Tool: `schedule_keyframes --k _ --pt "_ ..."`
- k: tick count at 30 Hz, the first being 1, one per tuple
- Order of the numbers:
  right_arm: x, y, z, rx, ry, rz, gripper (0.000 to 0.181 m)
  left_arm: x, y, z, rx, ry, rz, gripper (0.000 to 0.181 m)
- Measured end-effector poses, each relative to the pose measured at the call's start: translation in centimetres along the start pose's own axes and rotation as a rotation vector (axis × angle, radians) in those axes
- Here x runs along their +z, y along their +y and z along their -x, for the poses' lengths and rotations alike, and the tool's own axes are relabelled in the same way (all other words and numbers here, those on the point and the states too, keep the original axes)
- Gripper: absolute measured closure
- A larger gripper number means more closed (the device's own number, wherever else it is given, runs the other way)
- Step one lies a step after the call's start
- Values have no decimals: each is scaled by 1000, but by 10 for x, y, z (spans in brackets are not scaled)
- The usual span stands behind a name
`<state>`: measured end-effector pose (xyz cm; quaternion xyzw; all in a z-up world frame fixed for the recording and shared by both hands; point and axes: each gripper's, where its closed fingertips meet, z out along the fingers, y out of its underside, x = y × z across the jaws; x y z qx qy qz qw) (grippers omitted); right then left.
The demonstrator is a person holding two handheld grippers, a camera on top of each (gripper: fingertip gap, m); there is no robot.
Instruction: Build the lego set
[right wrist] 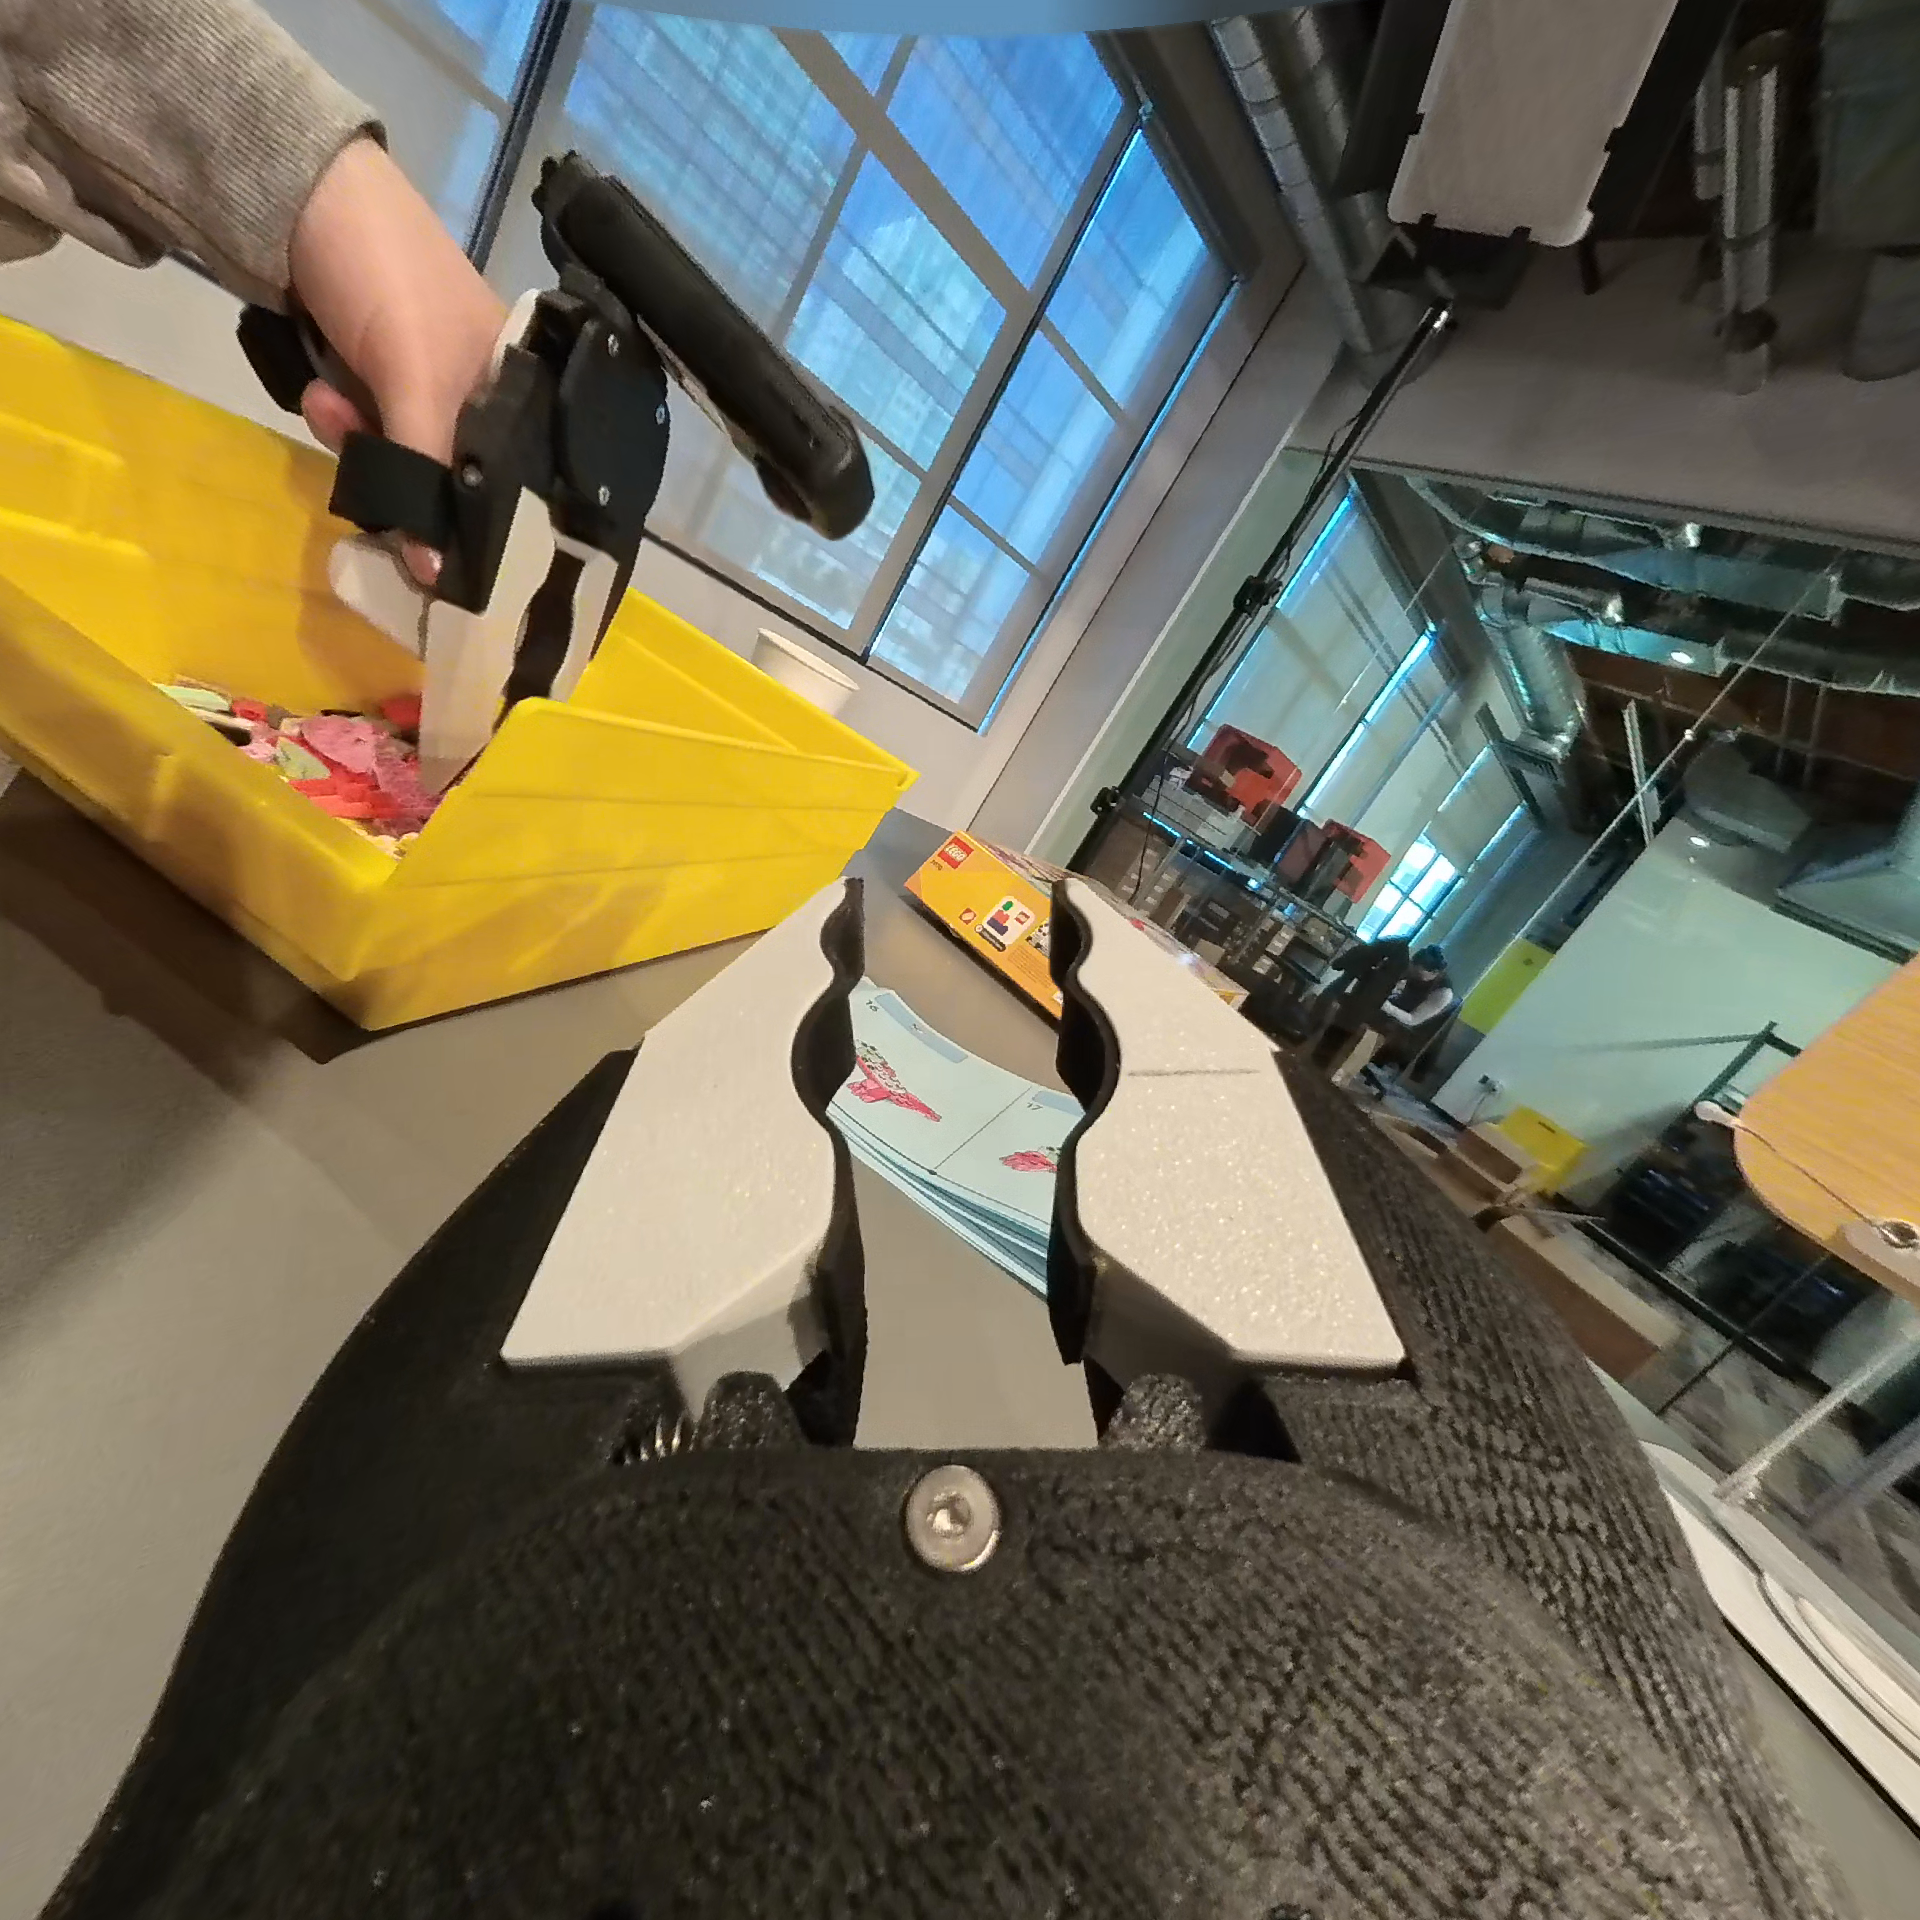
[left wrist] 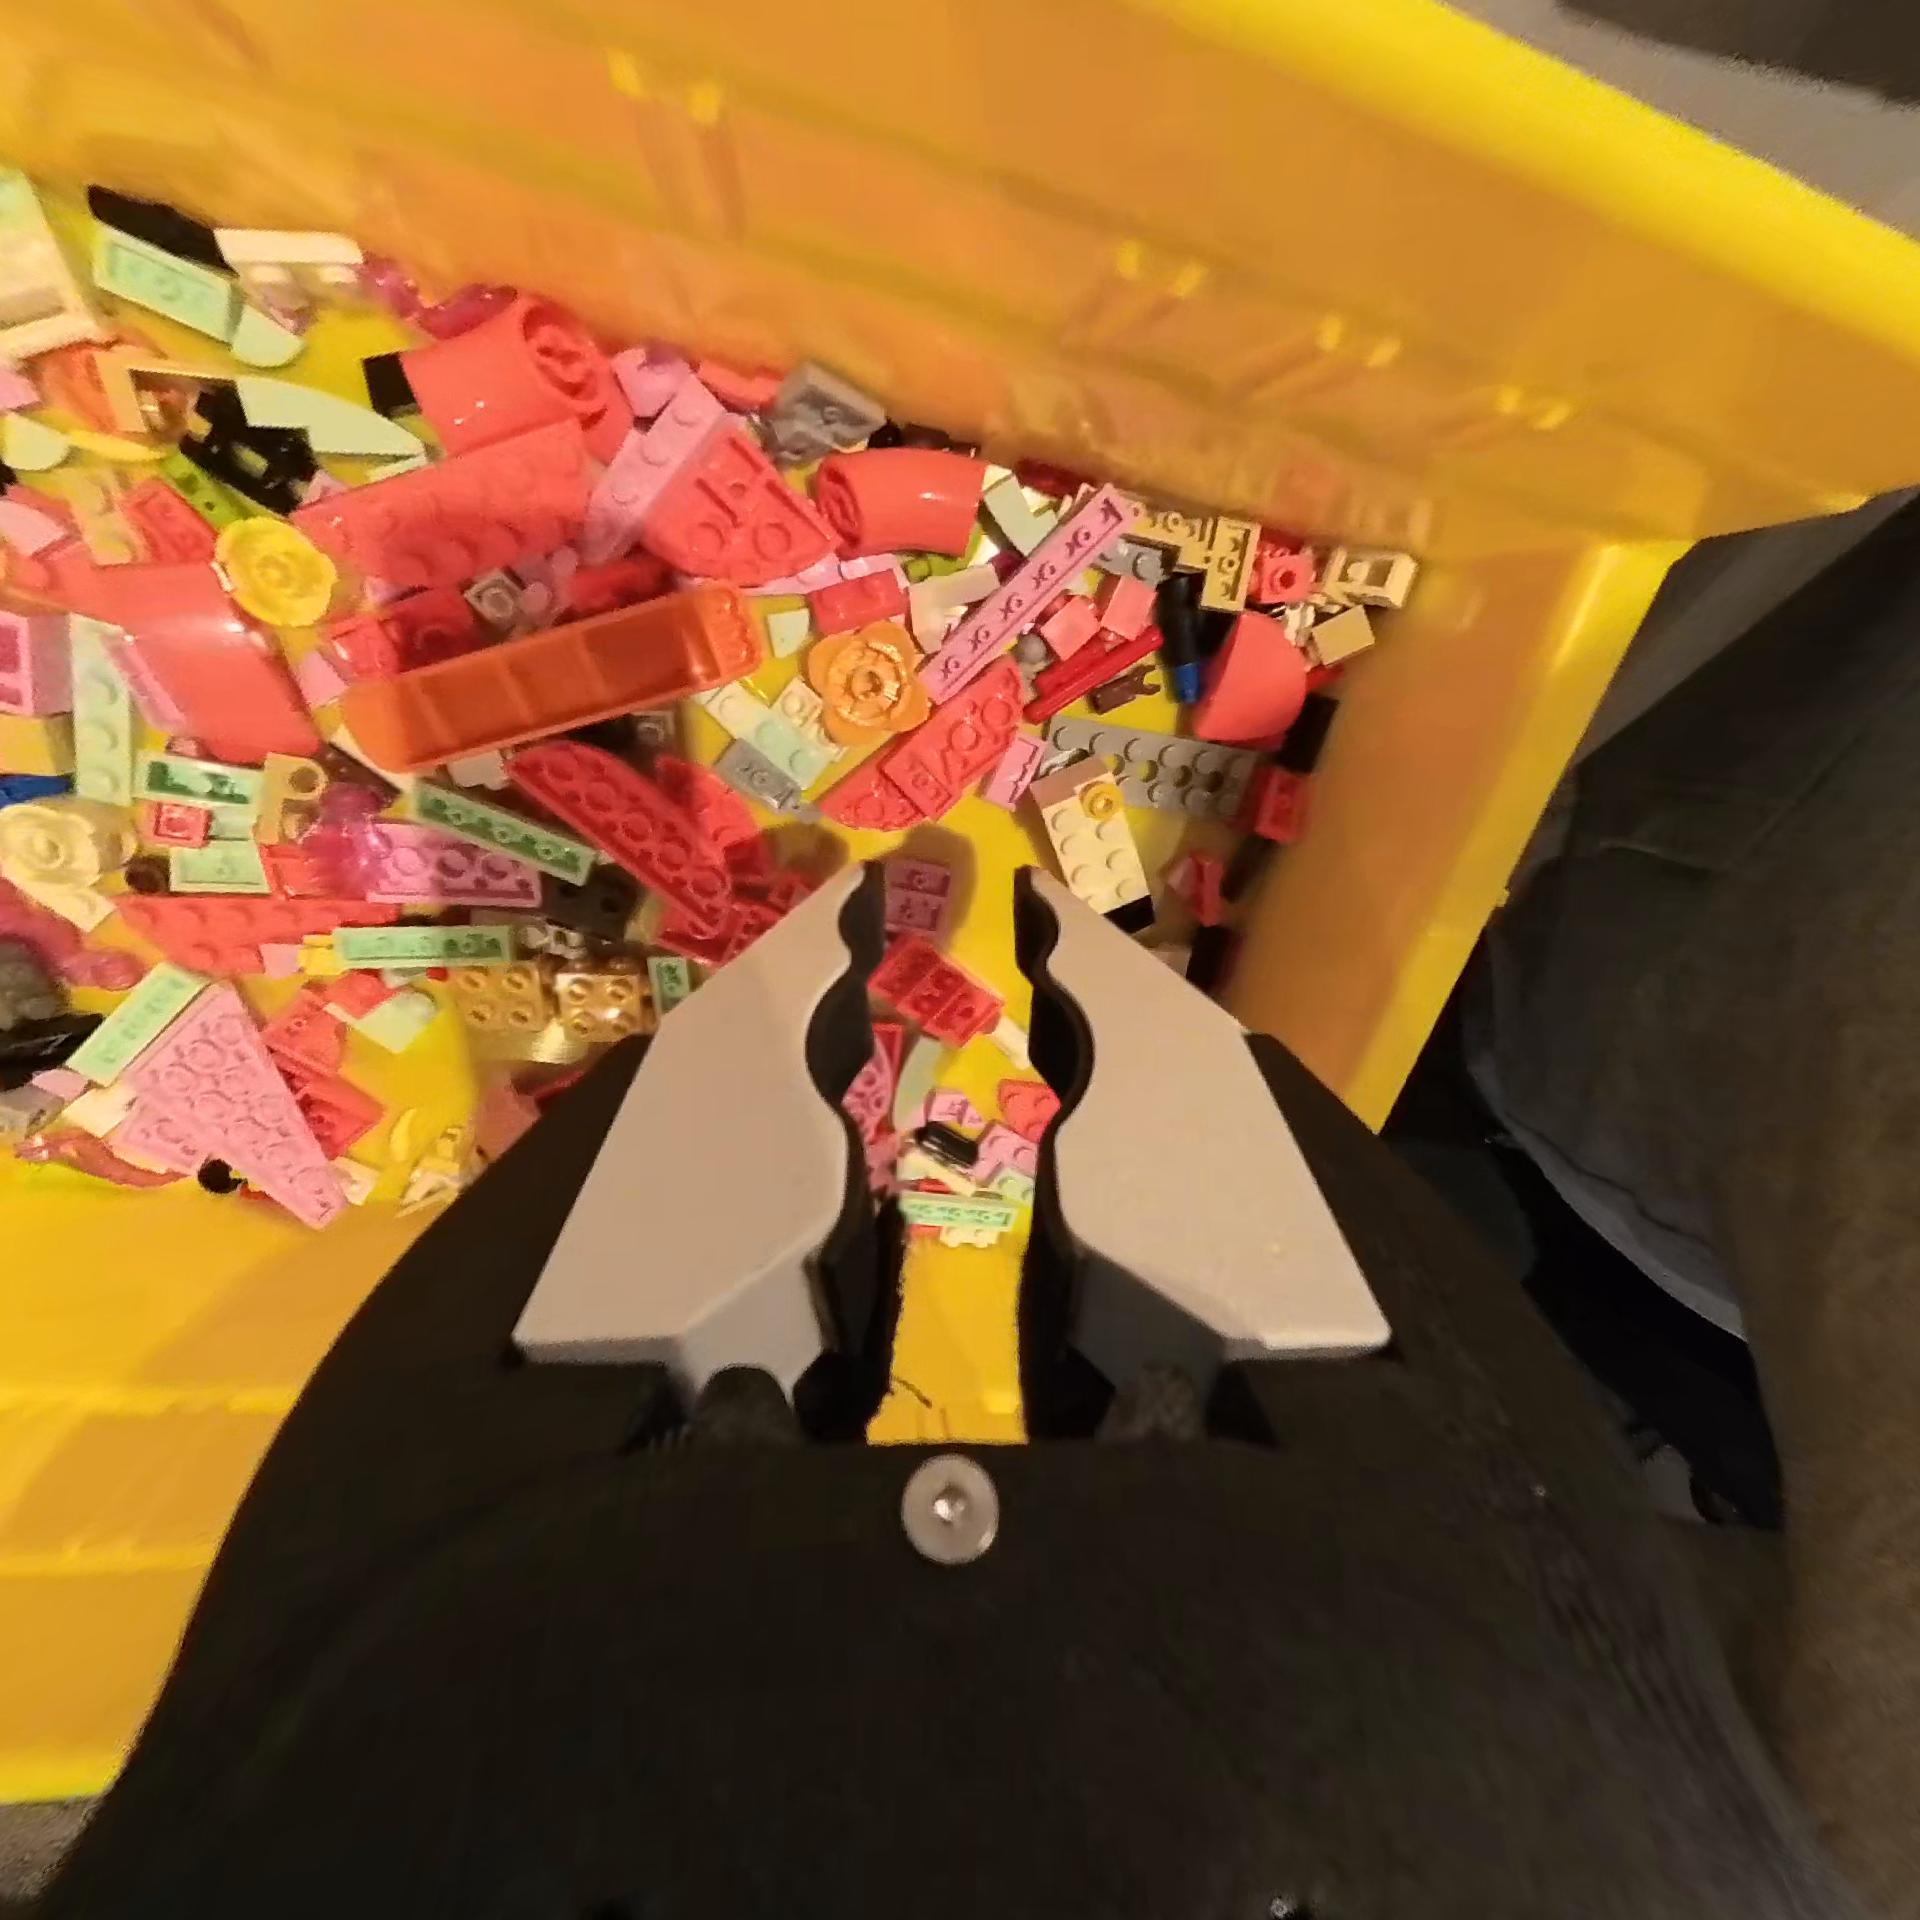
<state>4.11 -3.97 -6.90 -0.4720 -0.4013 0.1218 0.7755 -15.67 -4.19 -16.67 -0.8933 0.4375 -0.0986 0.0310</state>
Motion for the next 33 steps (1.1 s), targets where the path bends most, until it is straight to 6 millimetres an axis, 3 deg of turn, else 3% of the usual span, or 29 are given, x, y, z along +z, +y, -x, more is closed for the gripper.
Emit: schedule_keyframes --k 4,10,21,24,28,33 --pt "0 0 0 -2 -1 1 148 4 7 -5 -3 15 36 158" --pt "0 0 1 -4 -7 -1 148 5 17 -13 -4 56 65 178" --pt "0 0 3 -9 -14 0 150 6 24 -14 2 56 93 177" --pt "0 0 3 -10 -13 -2 150 -2 16 2 -9 -21 48 173" --pt "0 1 3 -11 -14 3 150 -31 2 50 -89 -234 -56 170" --pt "1 5 -2 -8 12 30 152 -44 9 76 -173 -250 -26 175"
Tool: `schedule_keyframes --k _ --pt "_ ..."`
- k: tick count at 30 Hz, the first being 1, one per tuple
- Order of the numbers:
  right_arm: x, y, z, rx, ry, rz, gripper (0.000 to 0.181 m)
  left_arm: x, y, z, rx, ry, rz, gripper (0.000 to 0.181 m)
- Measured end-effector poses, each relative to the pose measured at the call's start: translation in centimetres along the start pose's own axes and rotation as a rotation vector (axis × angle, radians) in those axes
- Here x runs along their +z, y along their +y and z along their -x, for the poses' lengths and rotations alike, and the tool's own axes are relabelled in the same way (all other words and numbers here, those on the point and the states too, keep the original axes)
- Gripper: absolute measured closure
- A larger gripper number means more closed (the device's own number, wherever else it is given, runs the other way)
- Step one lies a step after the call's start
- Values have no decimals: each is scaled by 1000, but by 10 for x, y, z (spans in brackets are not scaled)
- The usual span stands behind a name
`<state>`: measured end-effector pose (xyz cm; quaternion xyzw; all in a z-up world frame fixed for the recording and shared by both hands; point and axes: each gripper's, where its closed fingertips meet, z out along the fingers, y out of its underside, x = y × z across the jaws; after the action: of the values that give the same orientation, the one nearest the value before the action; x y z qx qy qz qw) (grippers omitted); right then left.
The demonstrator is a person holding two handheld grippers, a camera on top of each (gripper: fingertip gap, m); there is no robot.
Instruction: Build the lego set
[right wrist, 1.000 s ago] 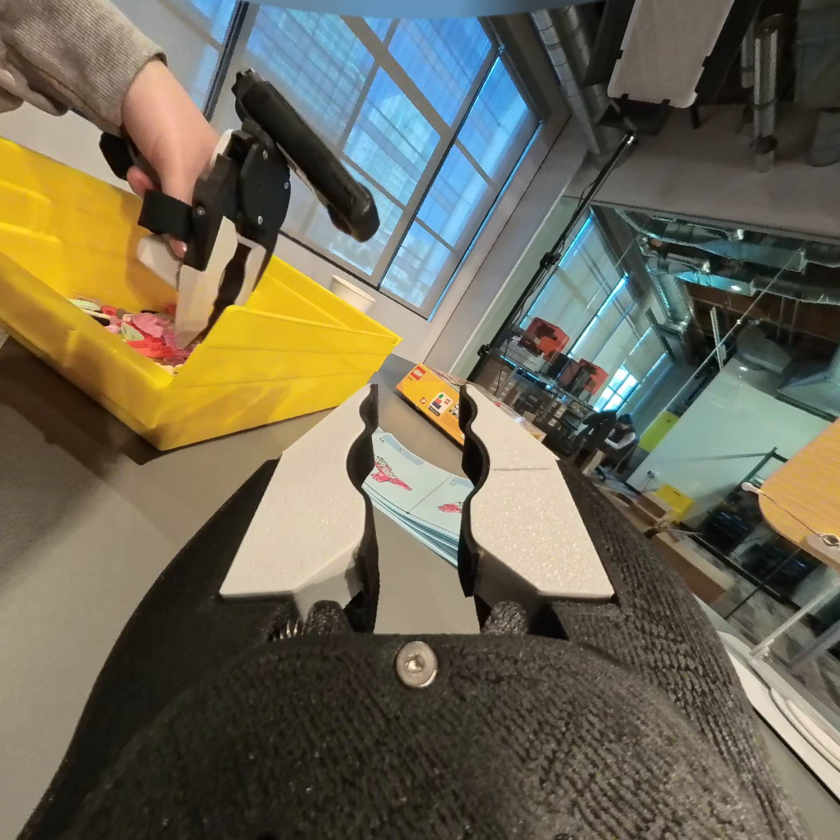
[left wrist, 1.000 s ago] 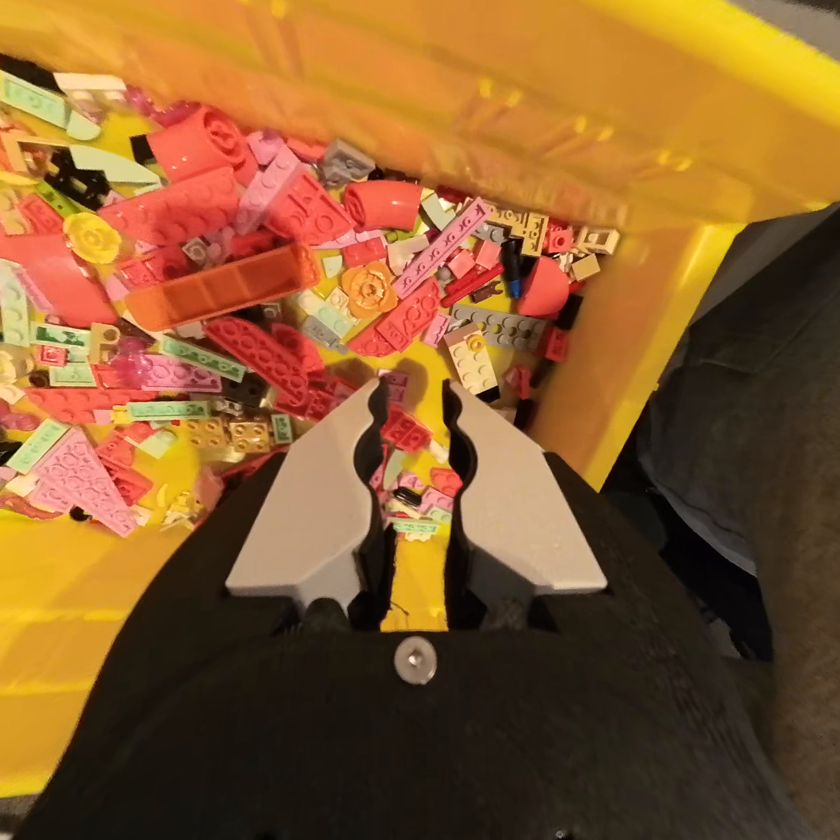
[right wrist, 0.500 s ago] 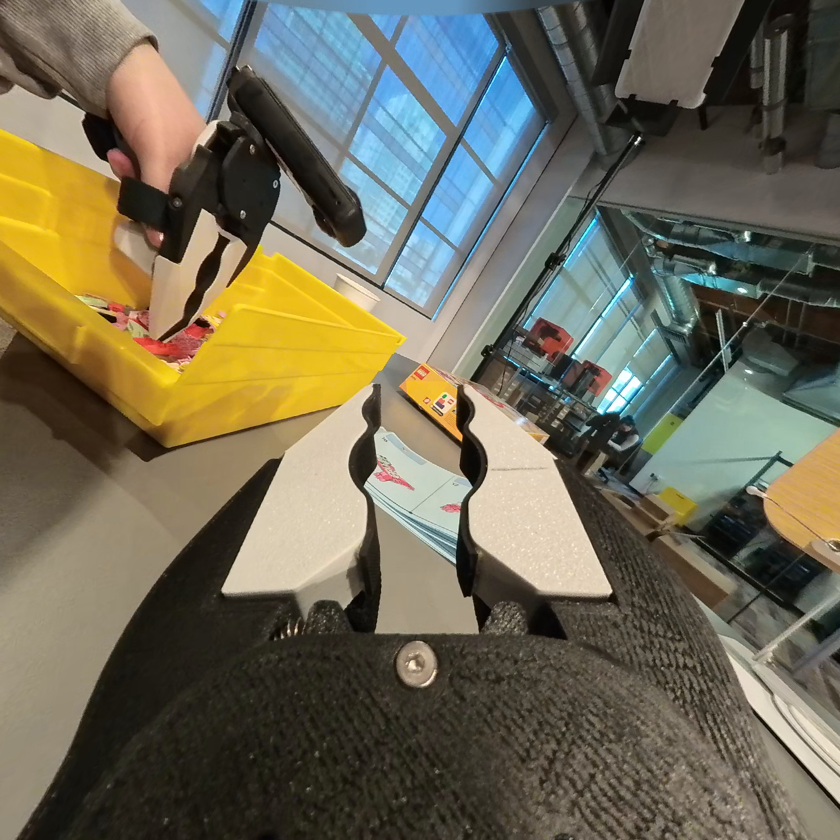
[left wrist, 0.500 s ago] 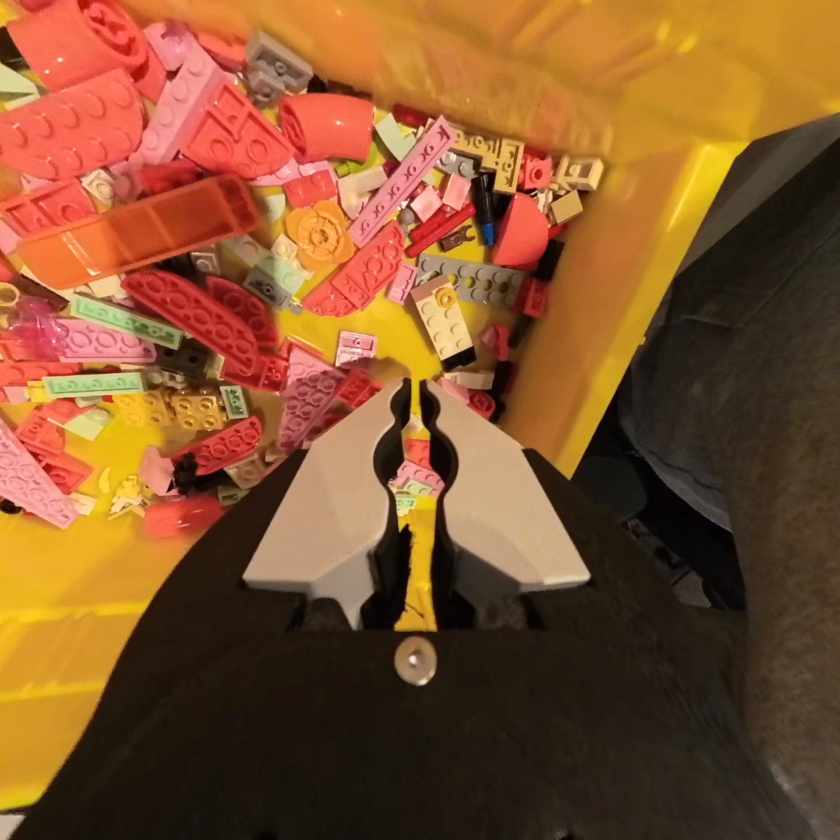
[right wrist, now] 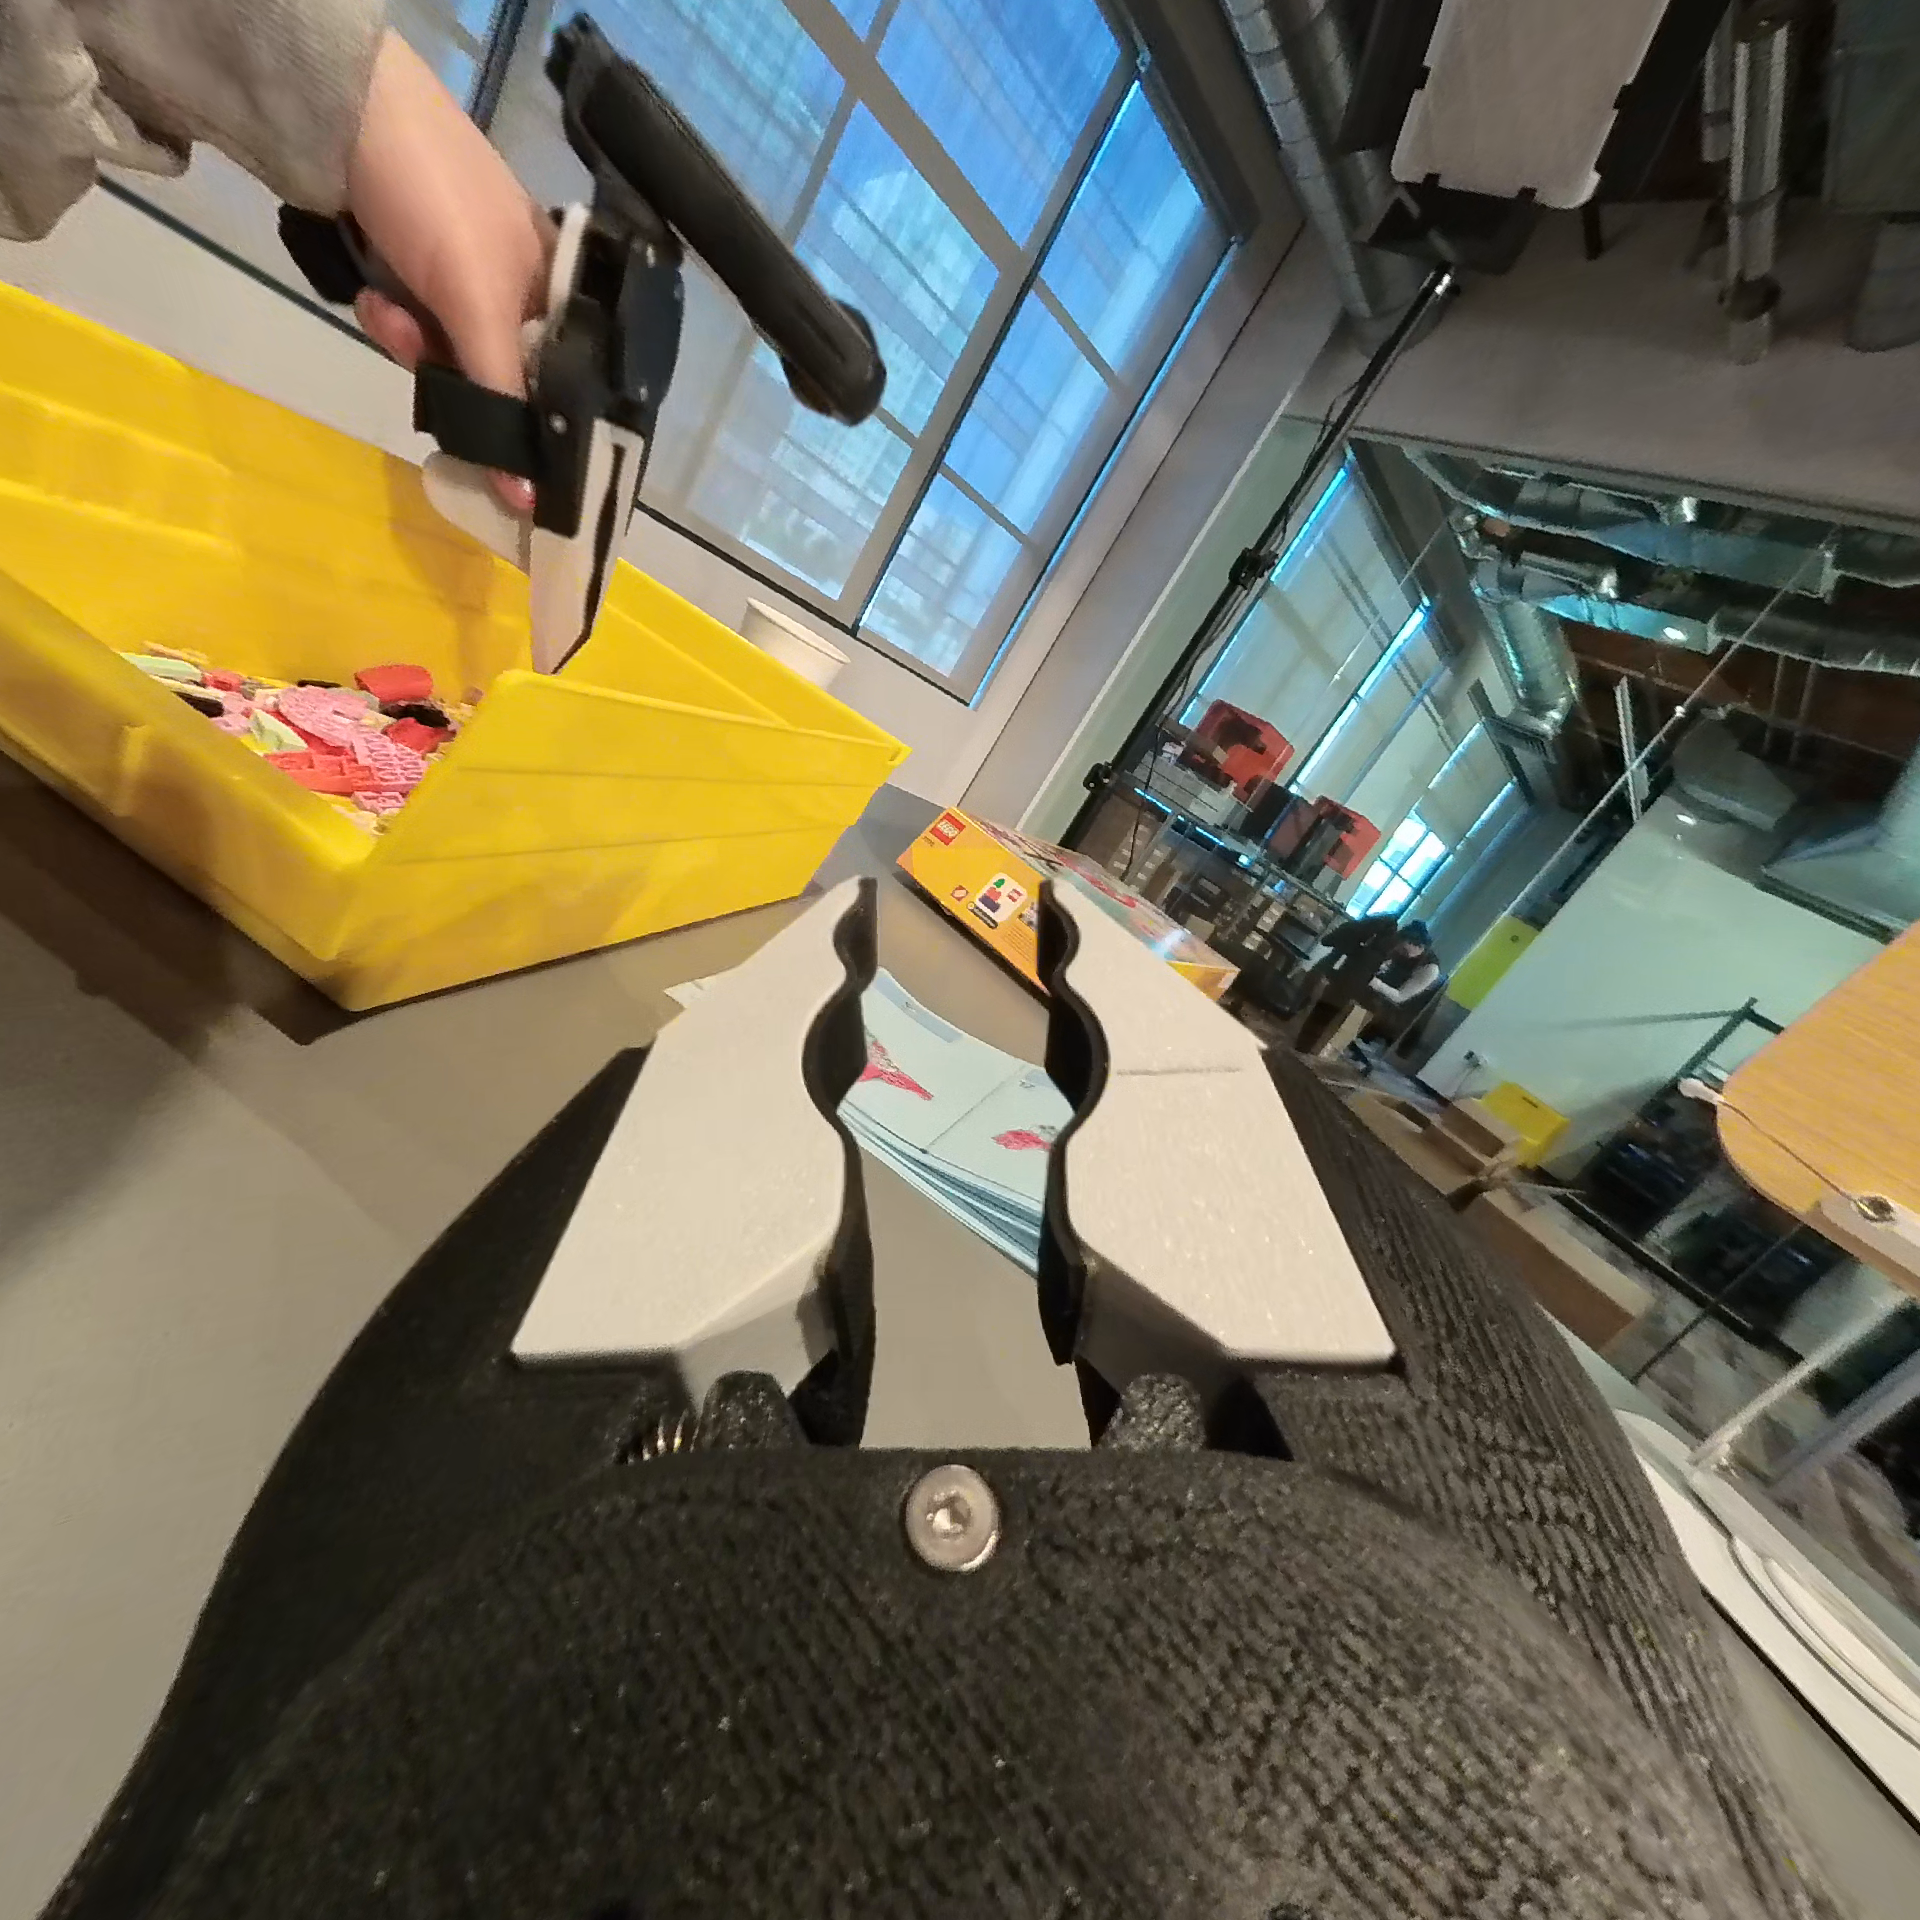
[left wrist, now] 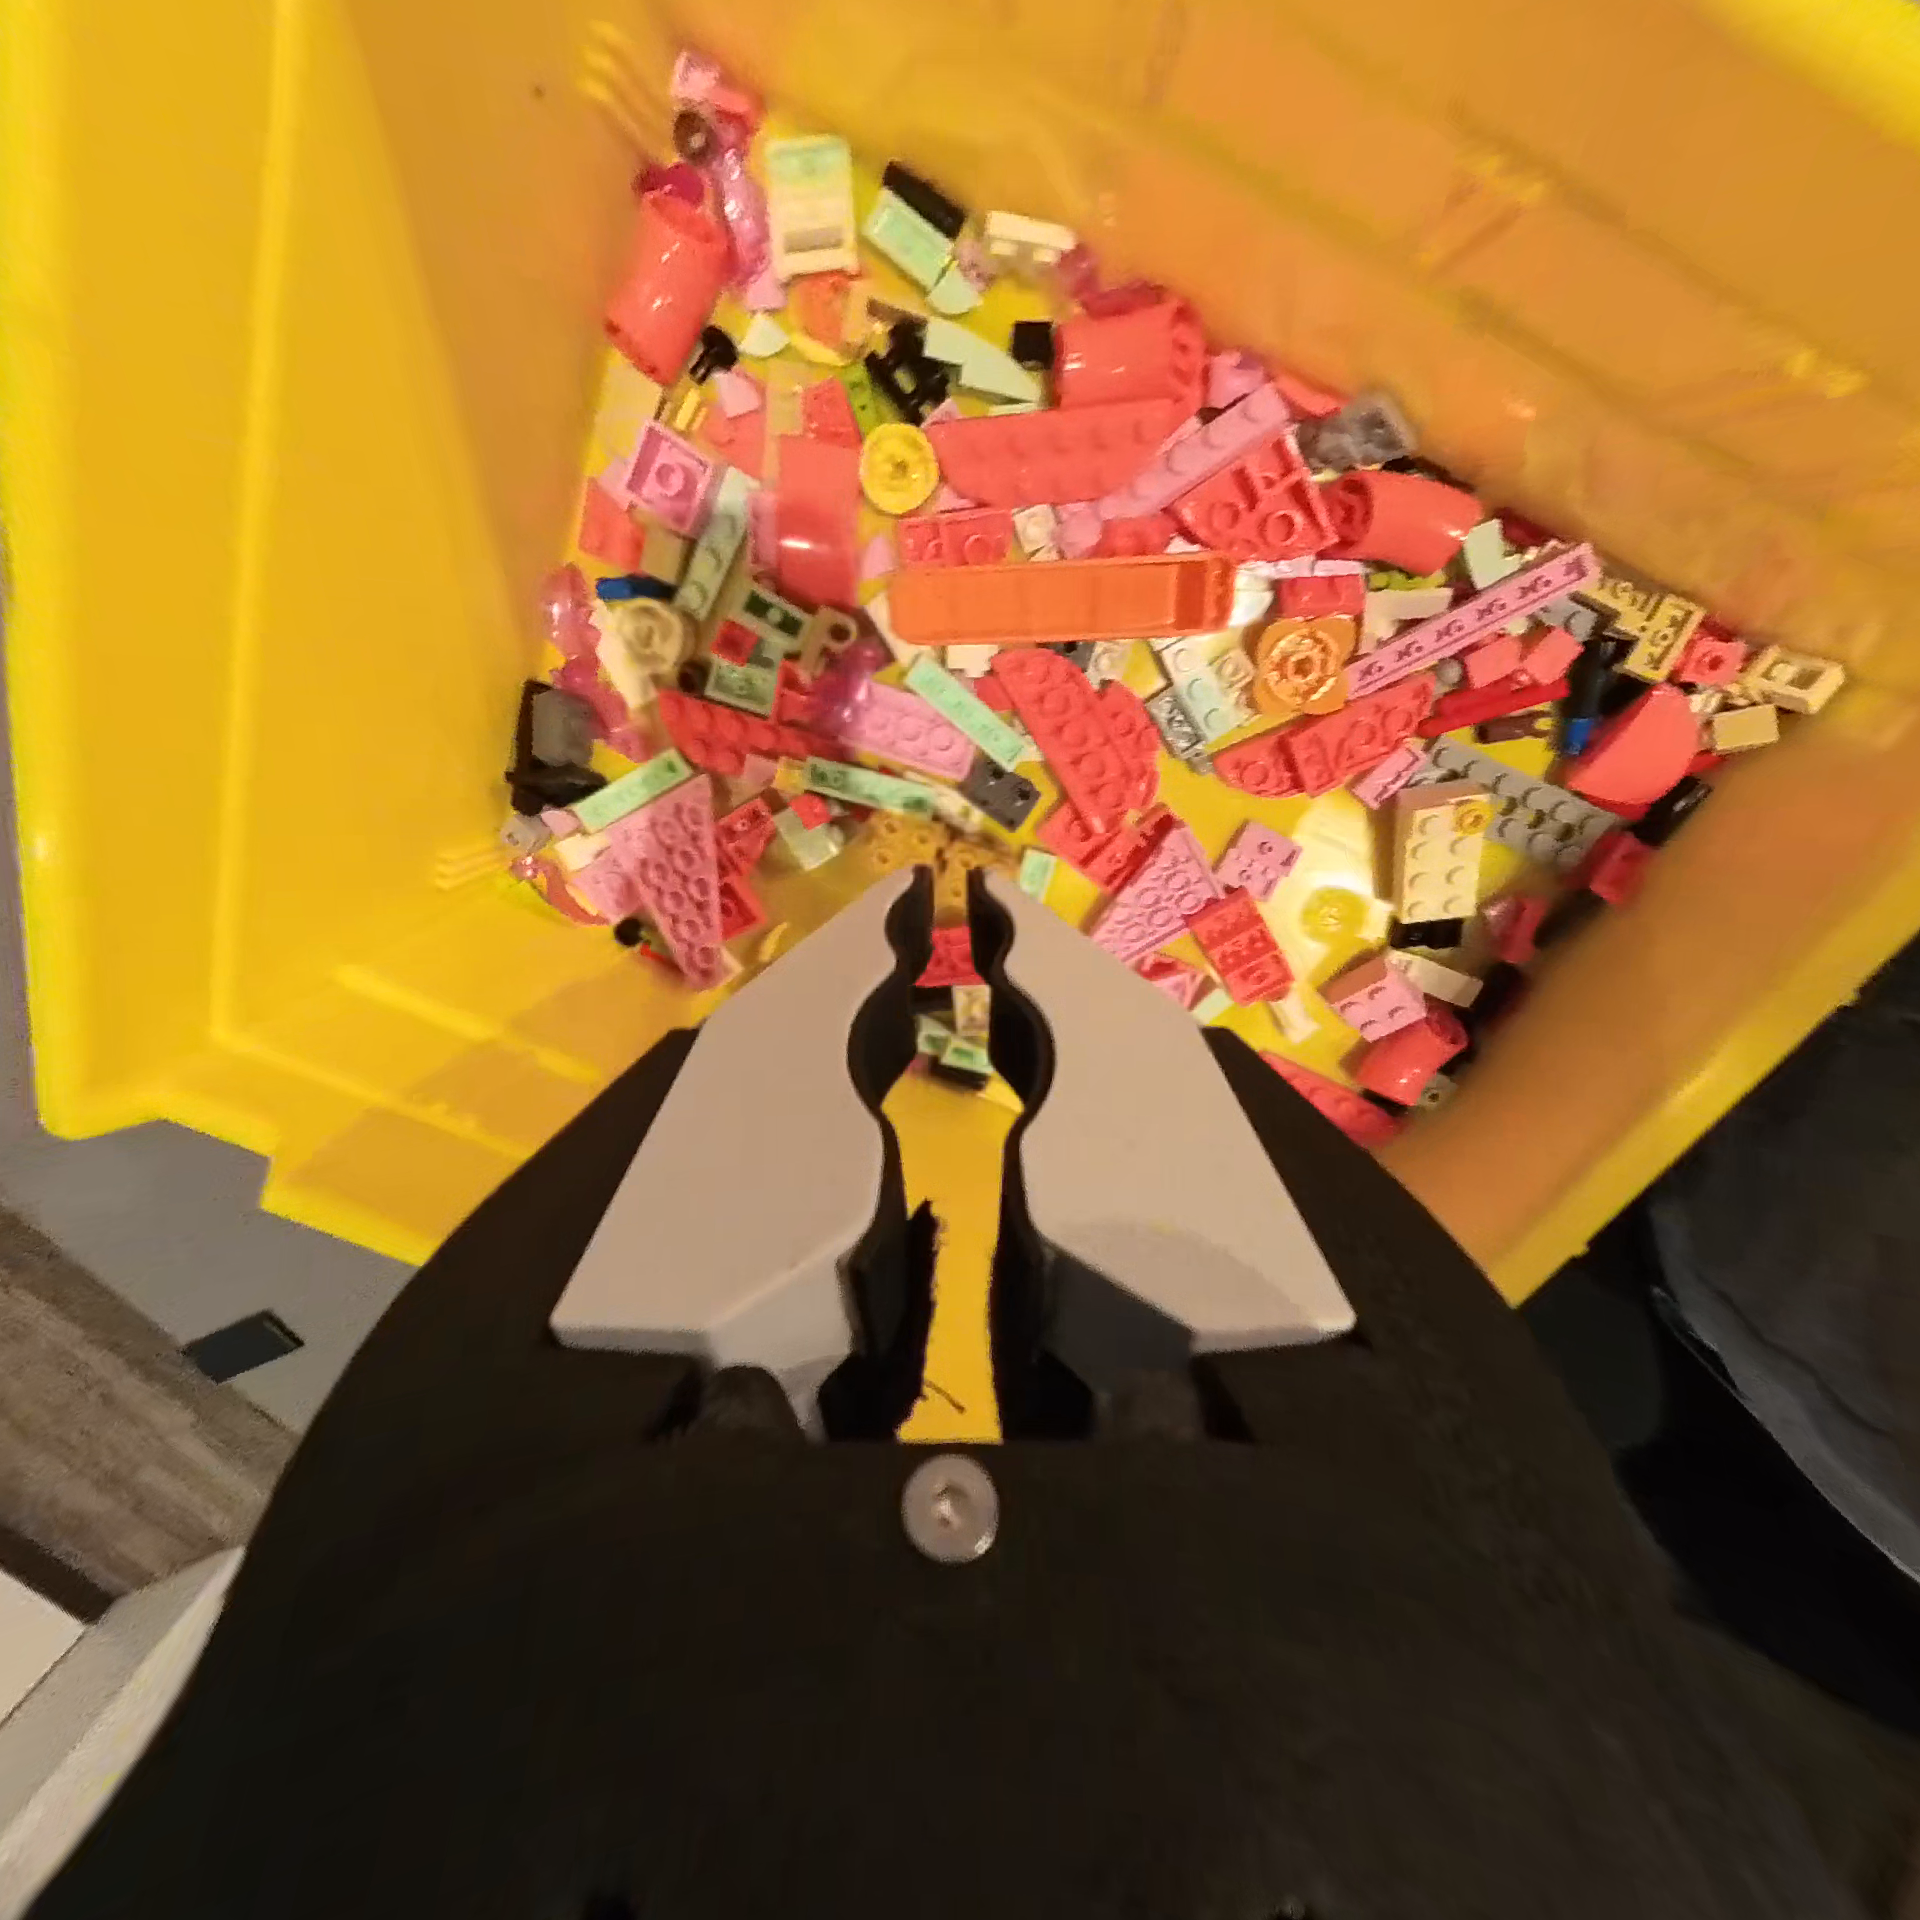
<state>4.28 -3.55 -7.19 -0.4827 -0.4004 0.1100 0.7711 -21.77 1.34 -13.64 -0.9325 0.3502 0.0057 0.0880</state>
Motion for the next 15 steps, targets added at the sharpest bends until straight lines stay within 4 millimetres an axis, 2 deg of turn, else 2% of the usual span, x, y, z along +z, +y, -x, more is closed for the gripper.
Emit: schedule_keyframes --k 5,8,10,12,14,15 --pt "-1 3 -5 -27 27 21 162 9 -3 14 -13 -28 20 175" --pt "0 9 -10 10 38 55 161 7 -16 25 -12 -62 -31 172" --pt "3 7 -7 130 -21 64 145 4 -27 33 -20 -78 -69 170" --pt "6 5 -4 258 -90 95 114 1 -33 39 -22 -84 -84 169" --pt "7 8 -4 312 -132 173 89 0 -35 43 -22 -89 -81 165" --pt "6 14 -5 310 -145 236 84 -1 -35 44 -21 -88 -78 161"
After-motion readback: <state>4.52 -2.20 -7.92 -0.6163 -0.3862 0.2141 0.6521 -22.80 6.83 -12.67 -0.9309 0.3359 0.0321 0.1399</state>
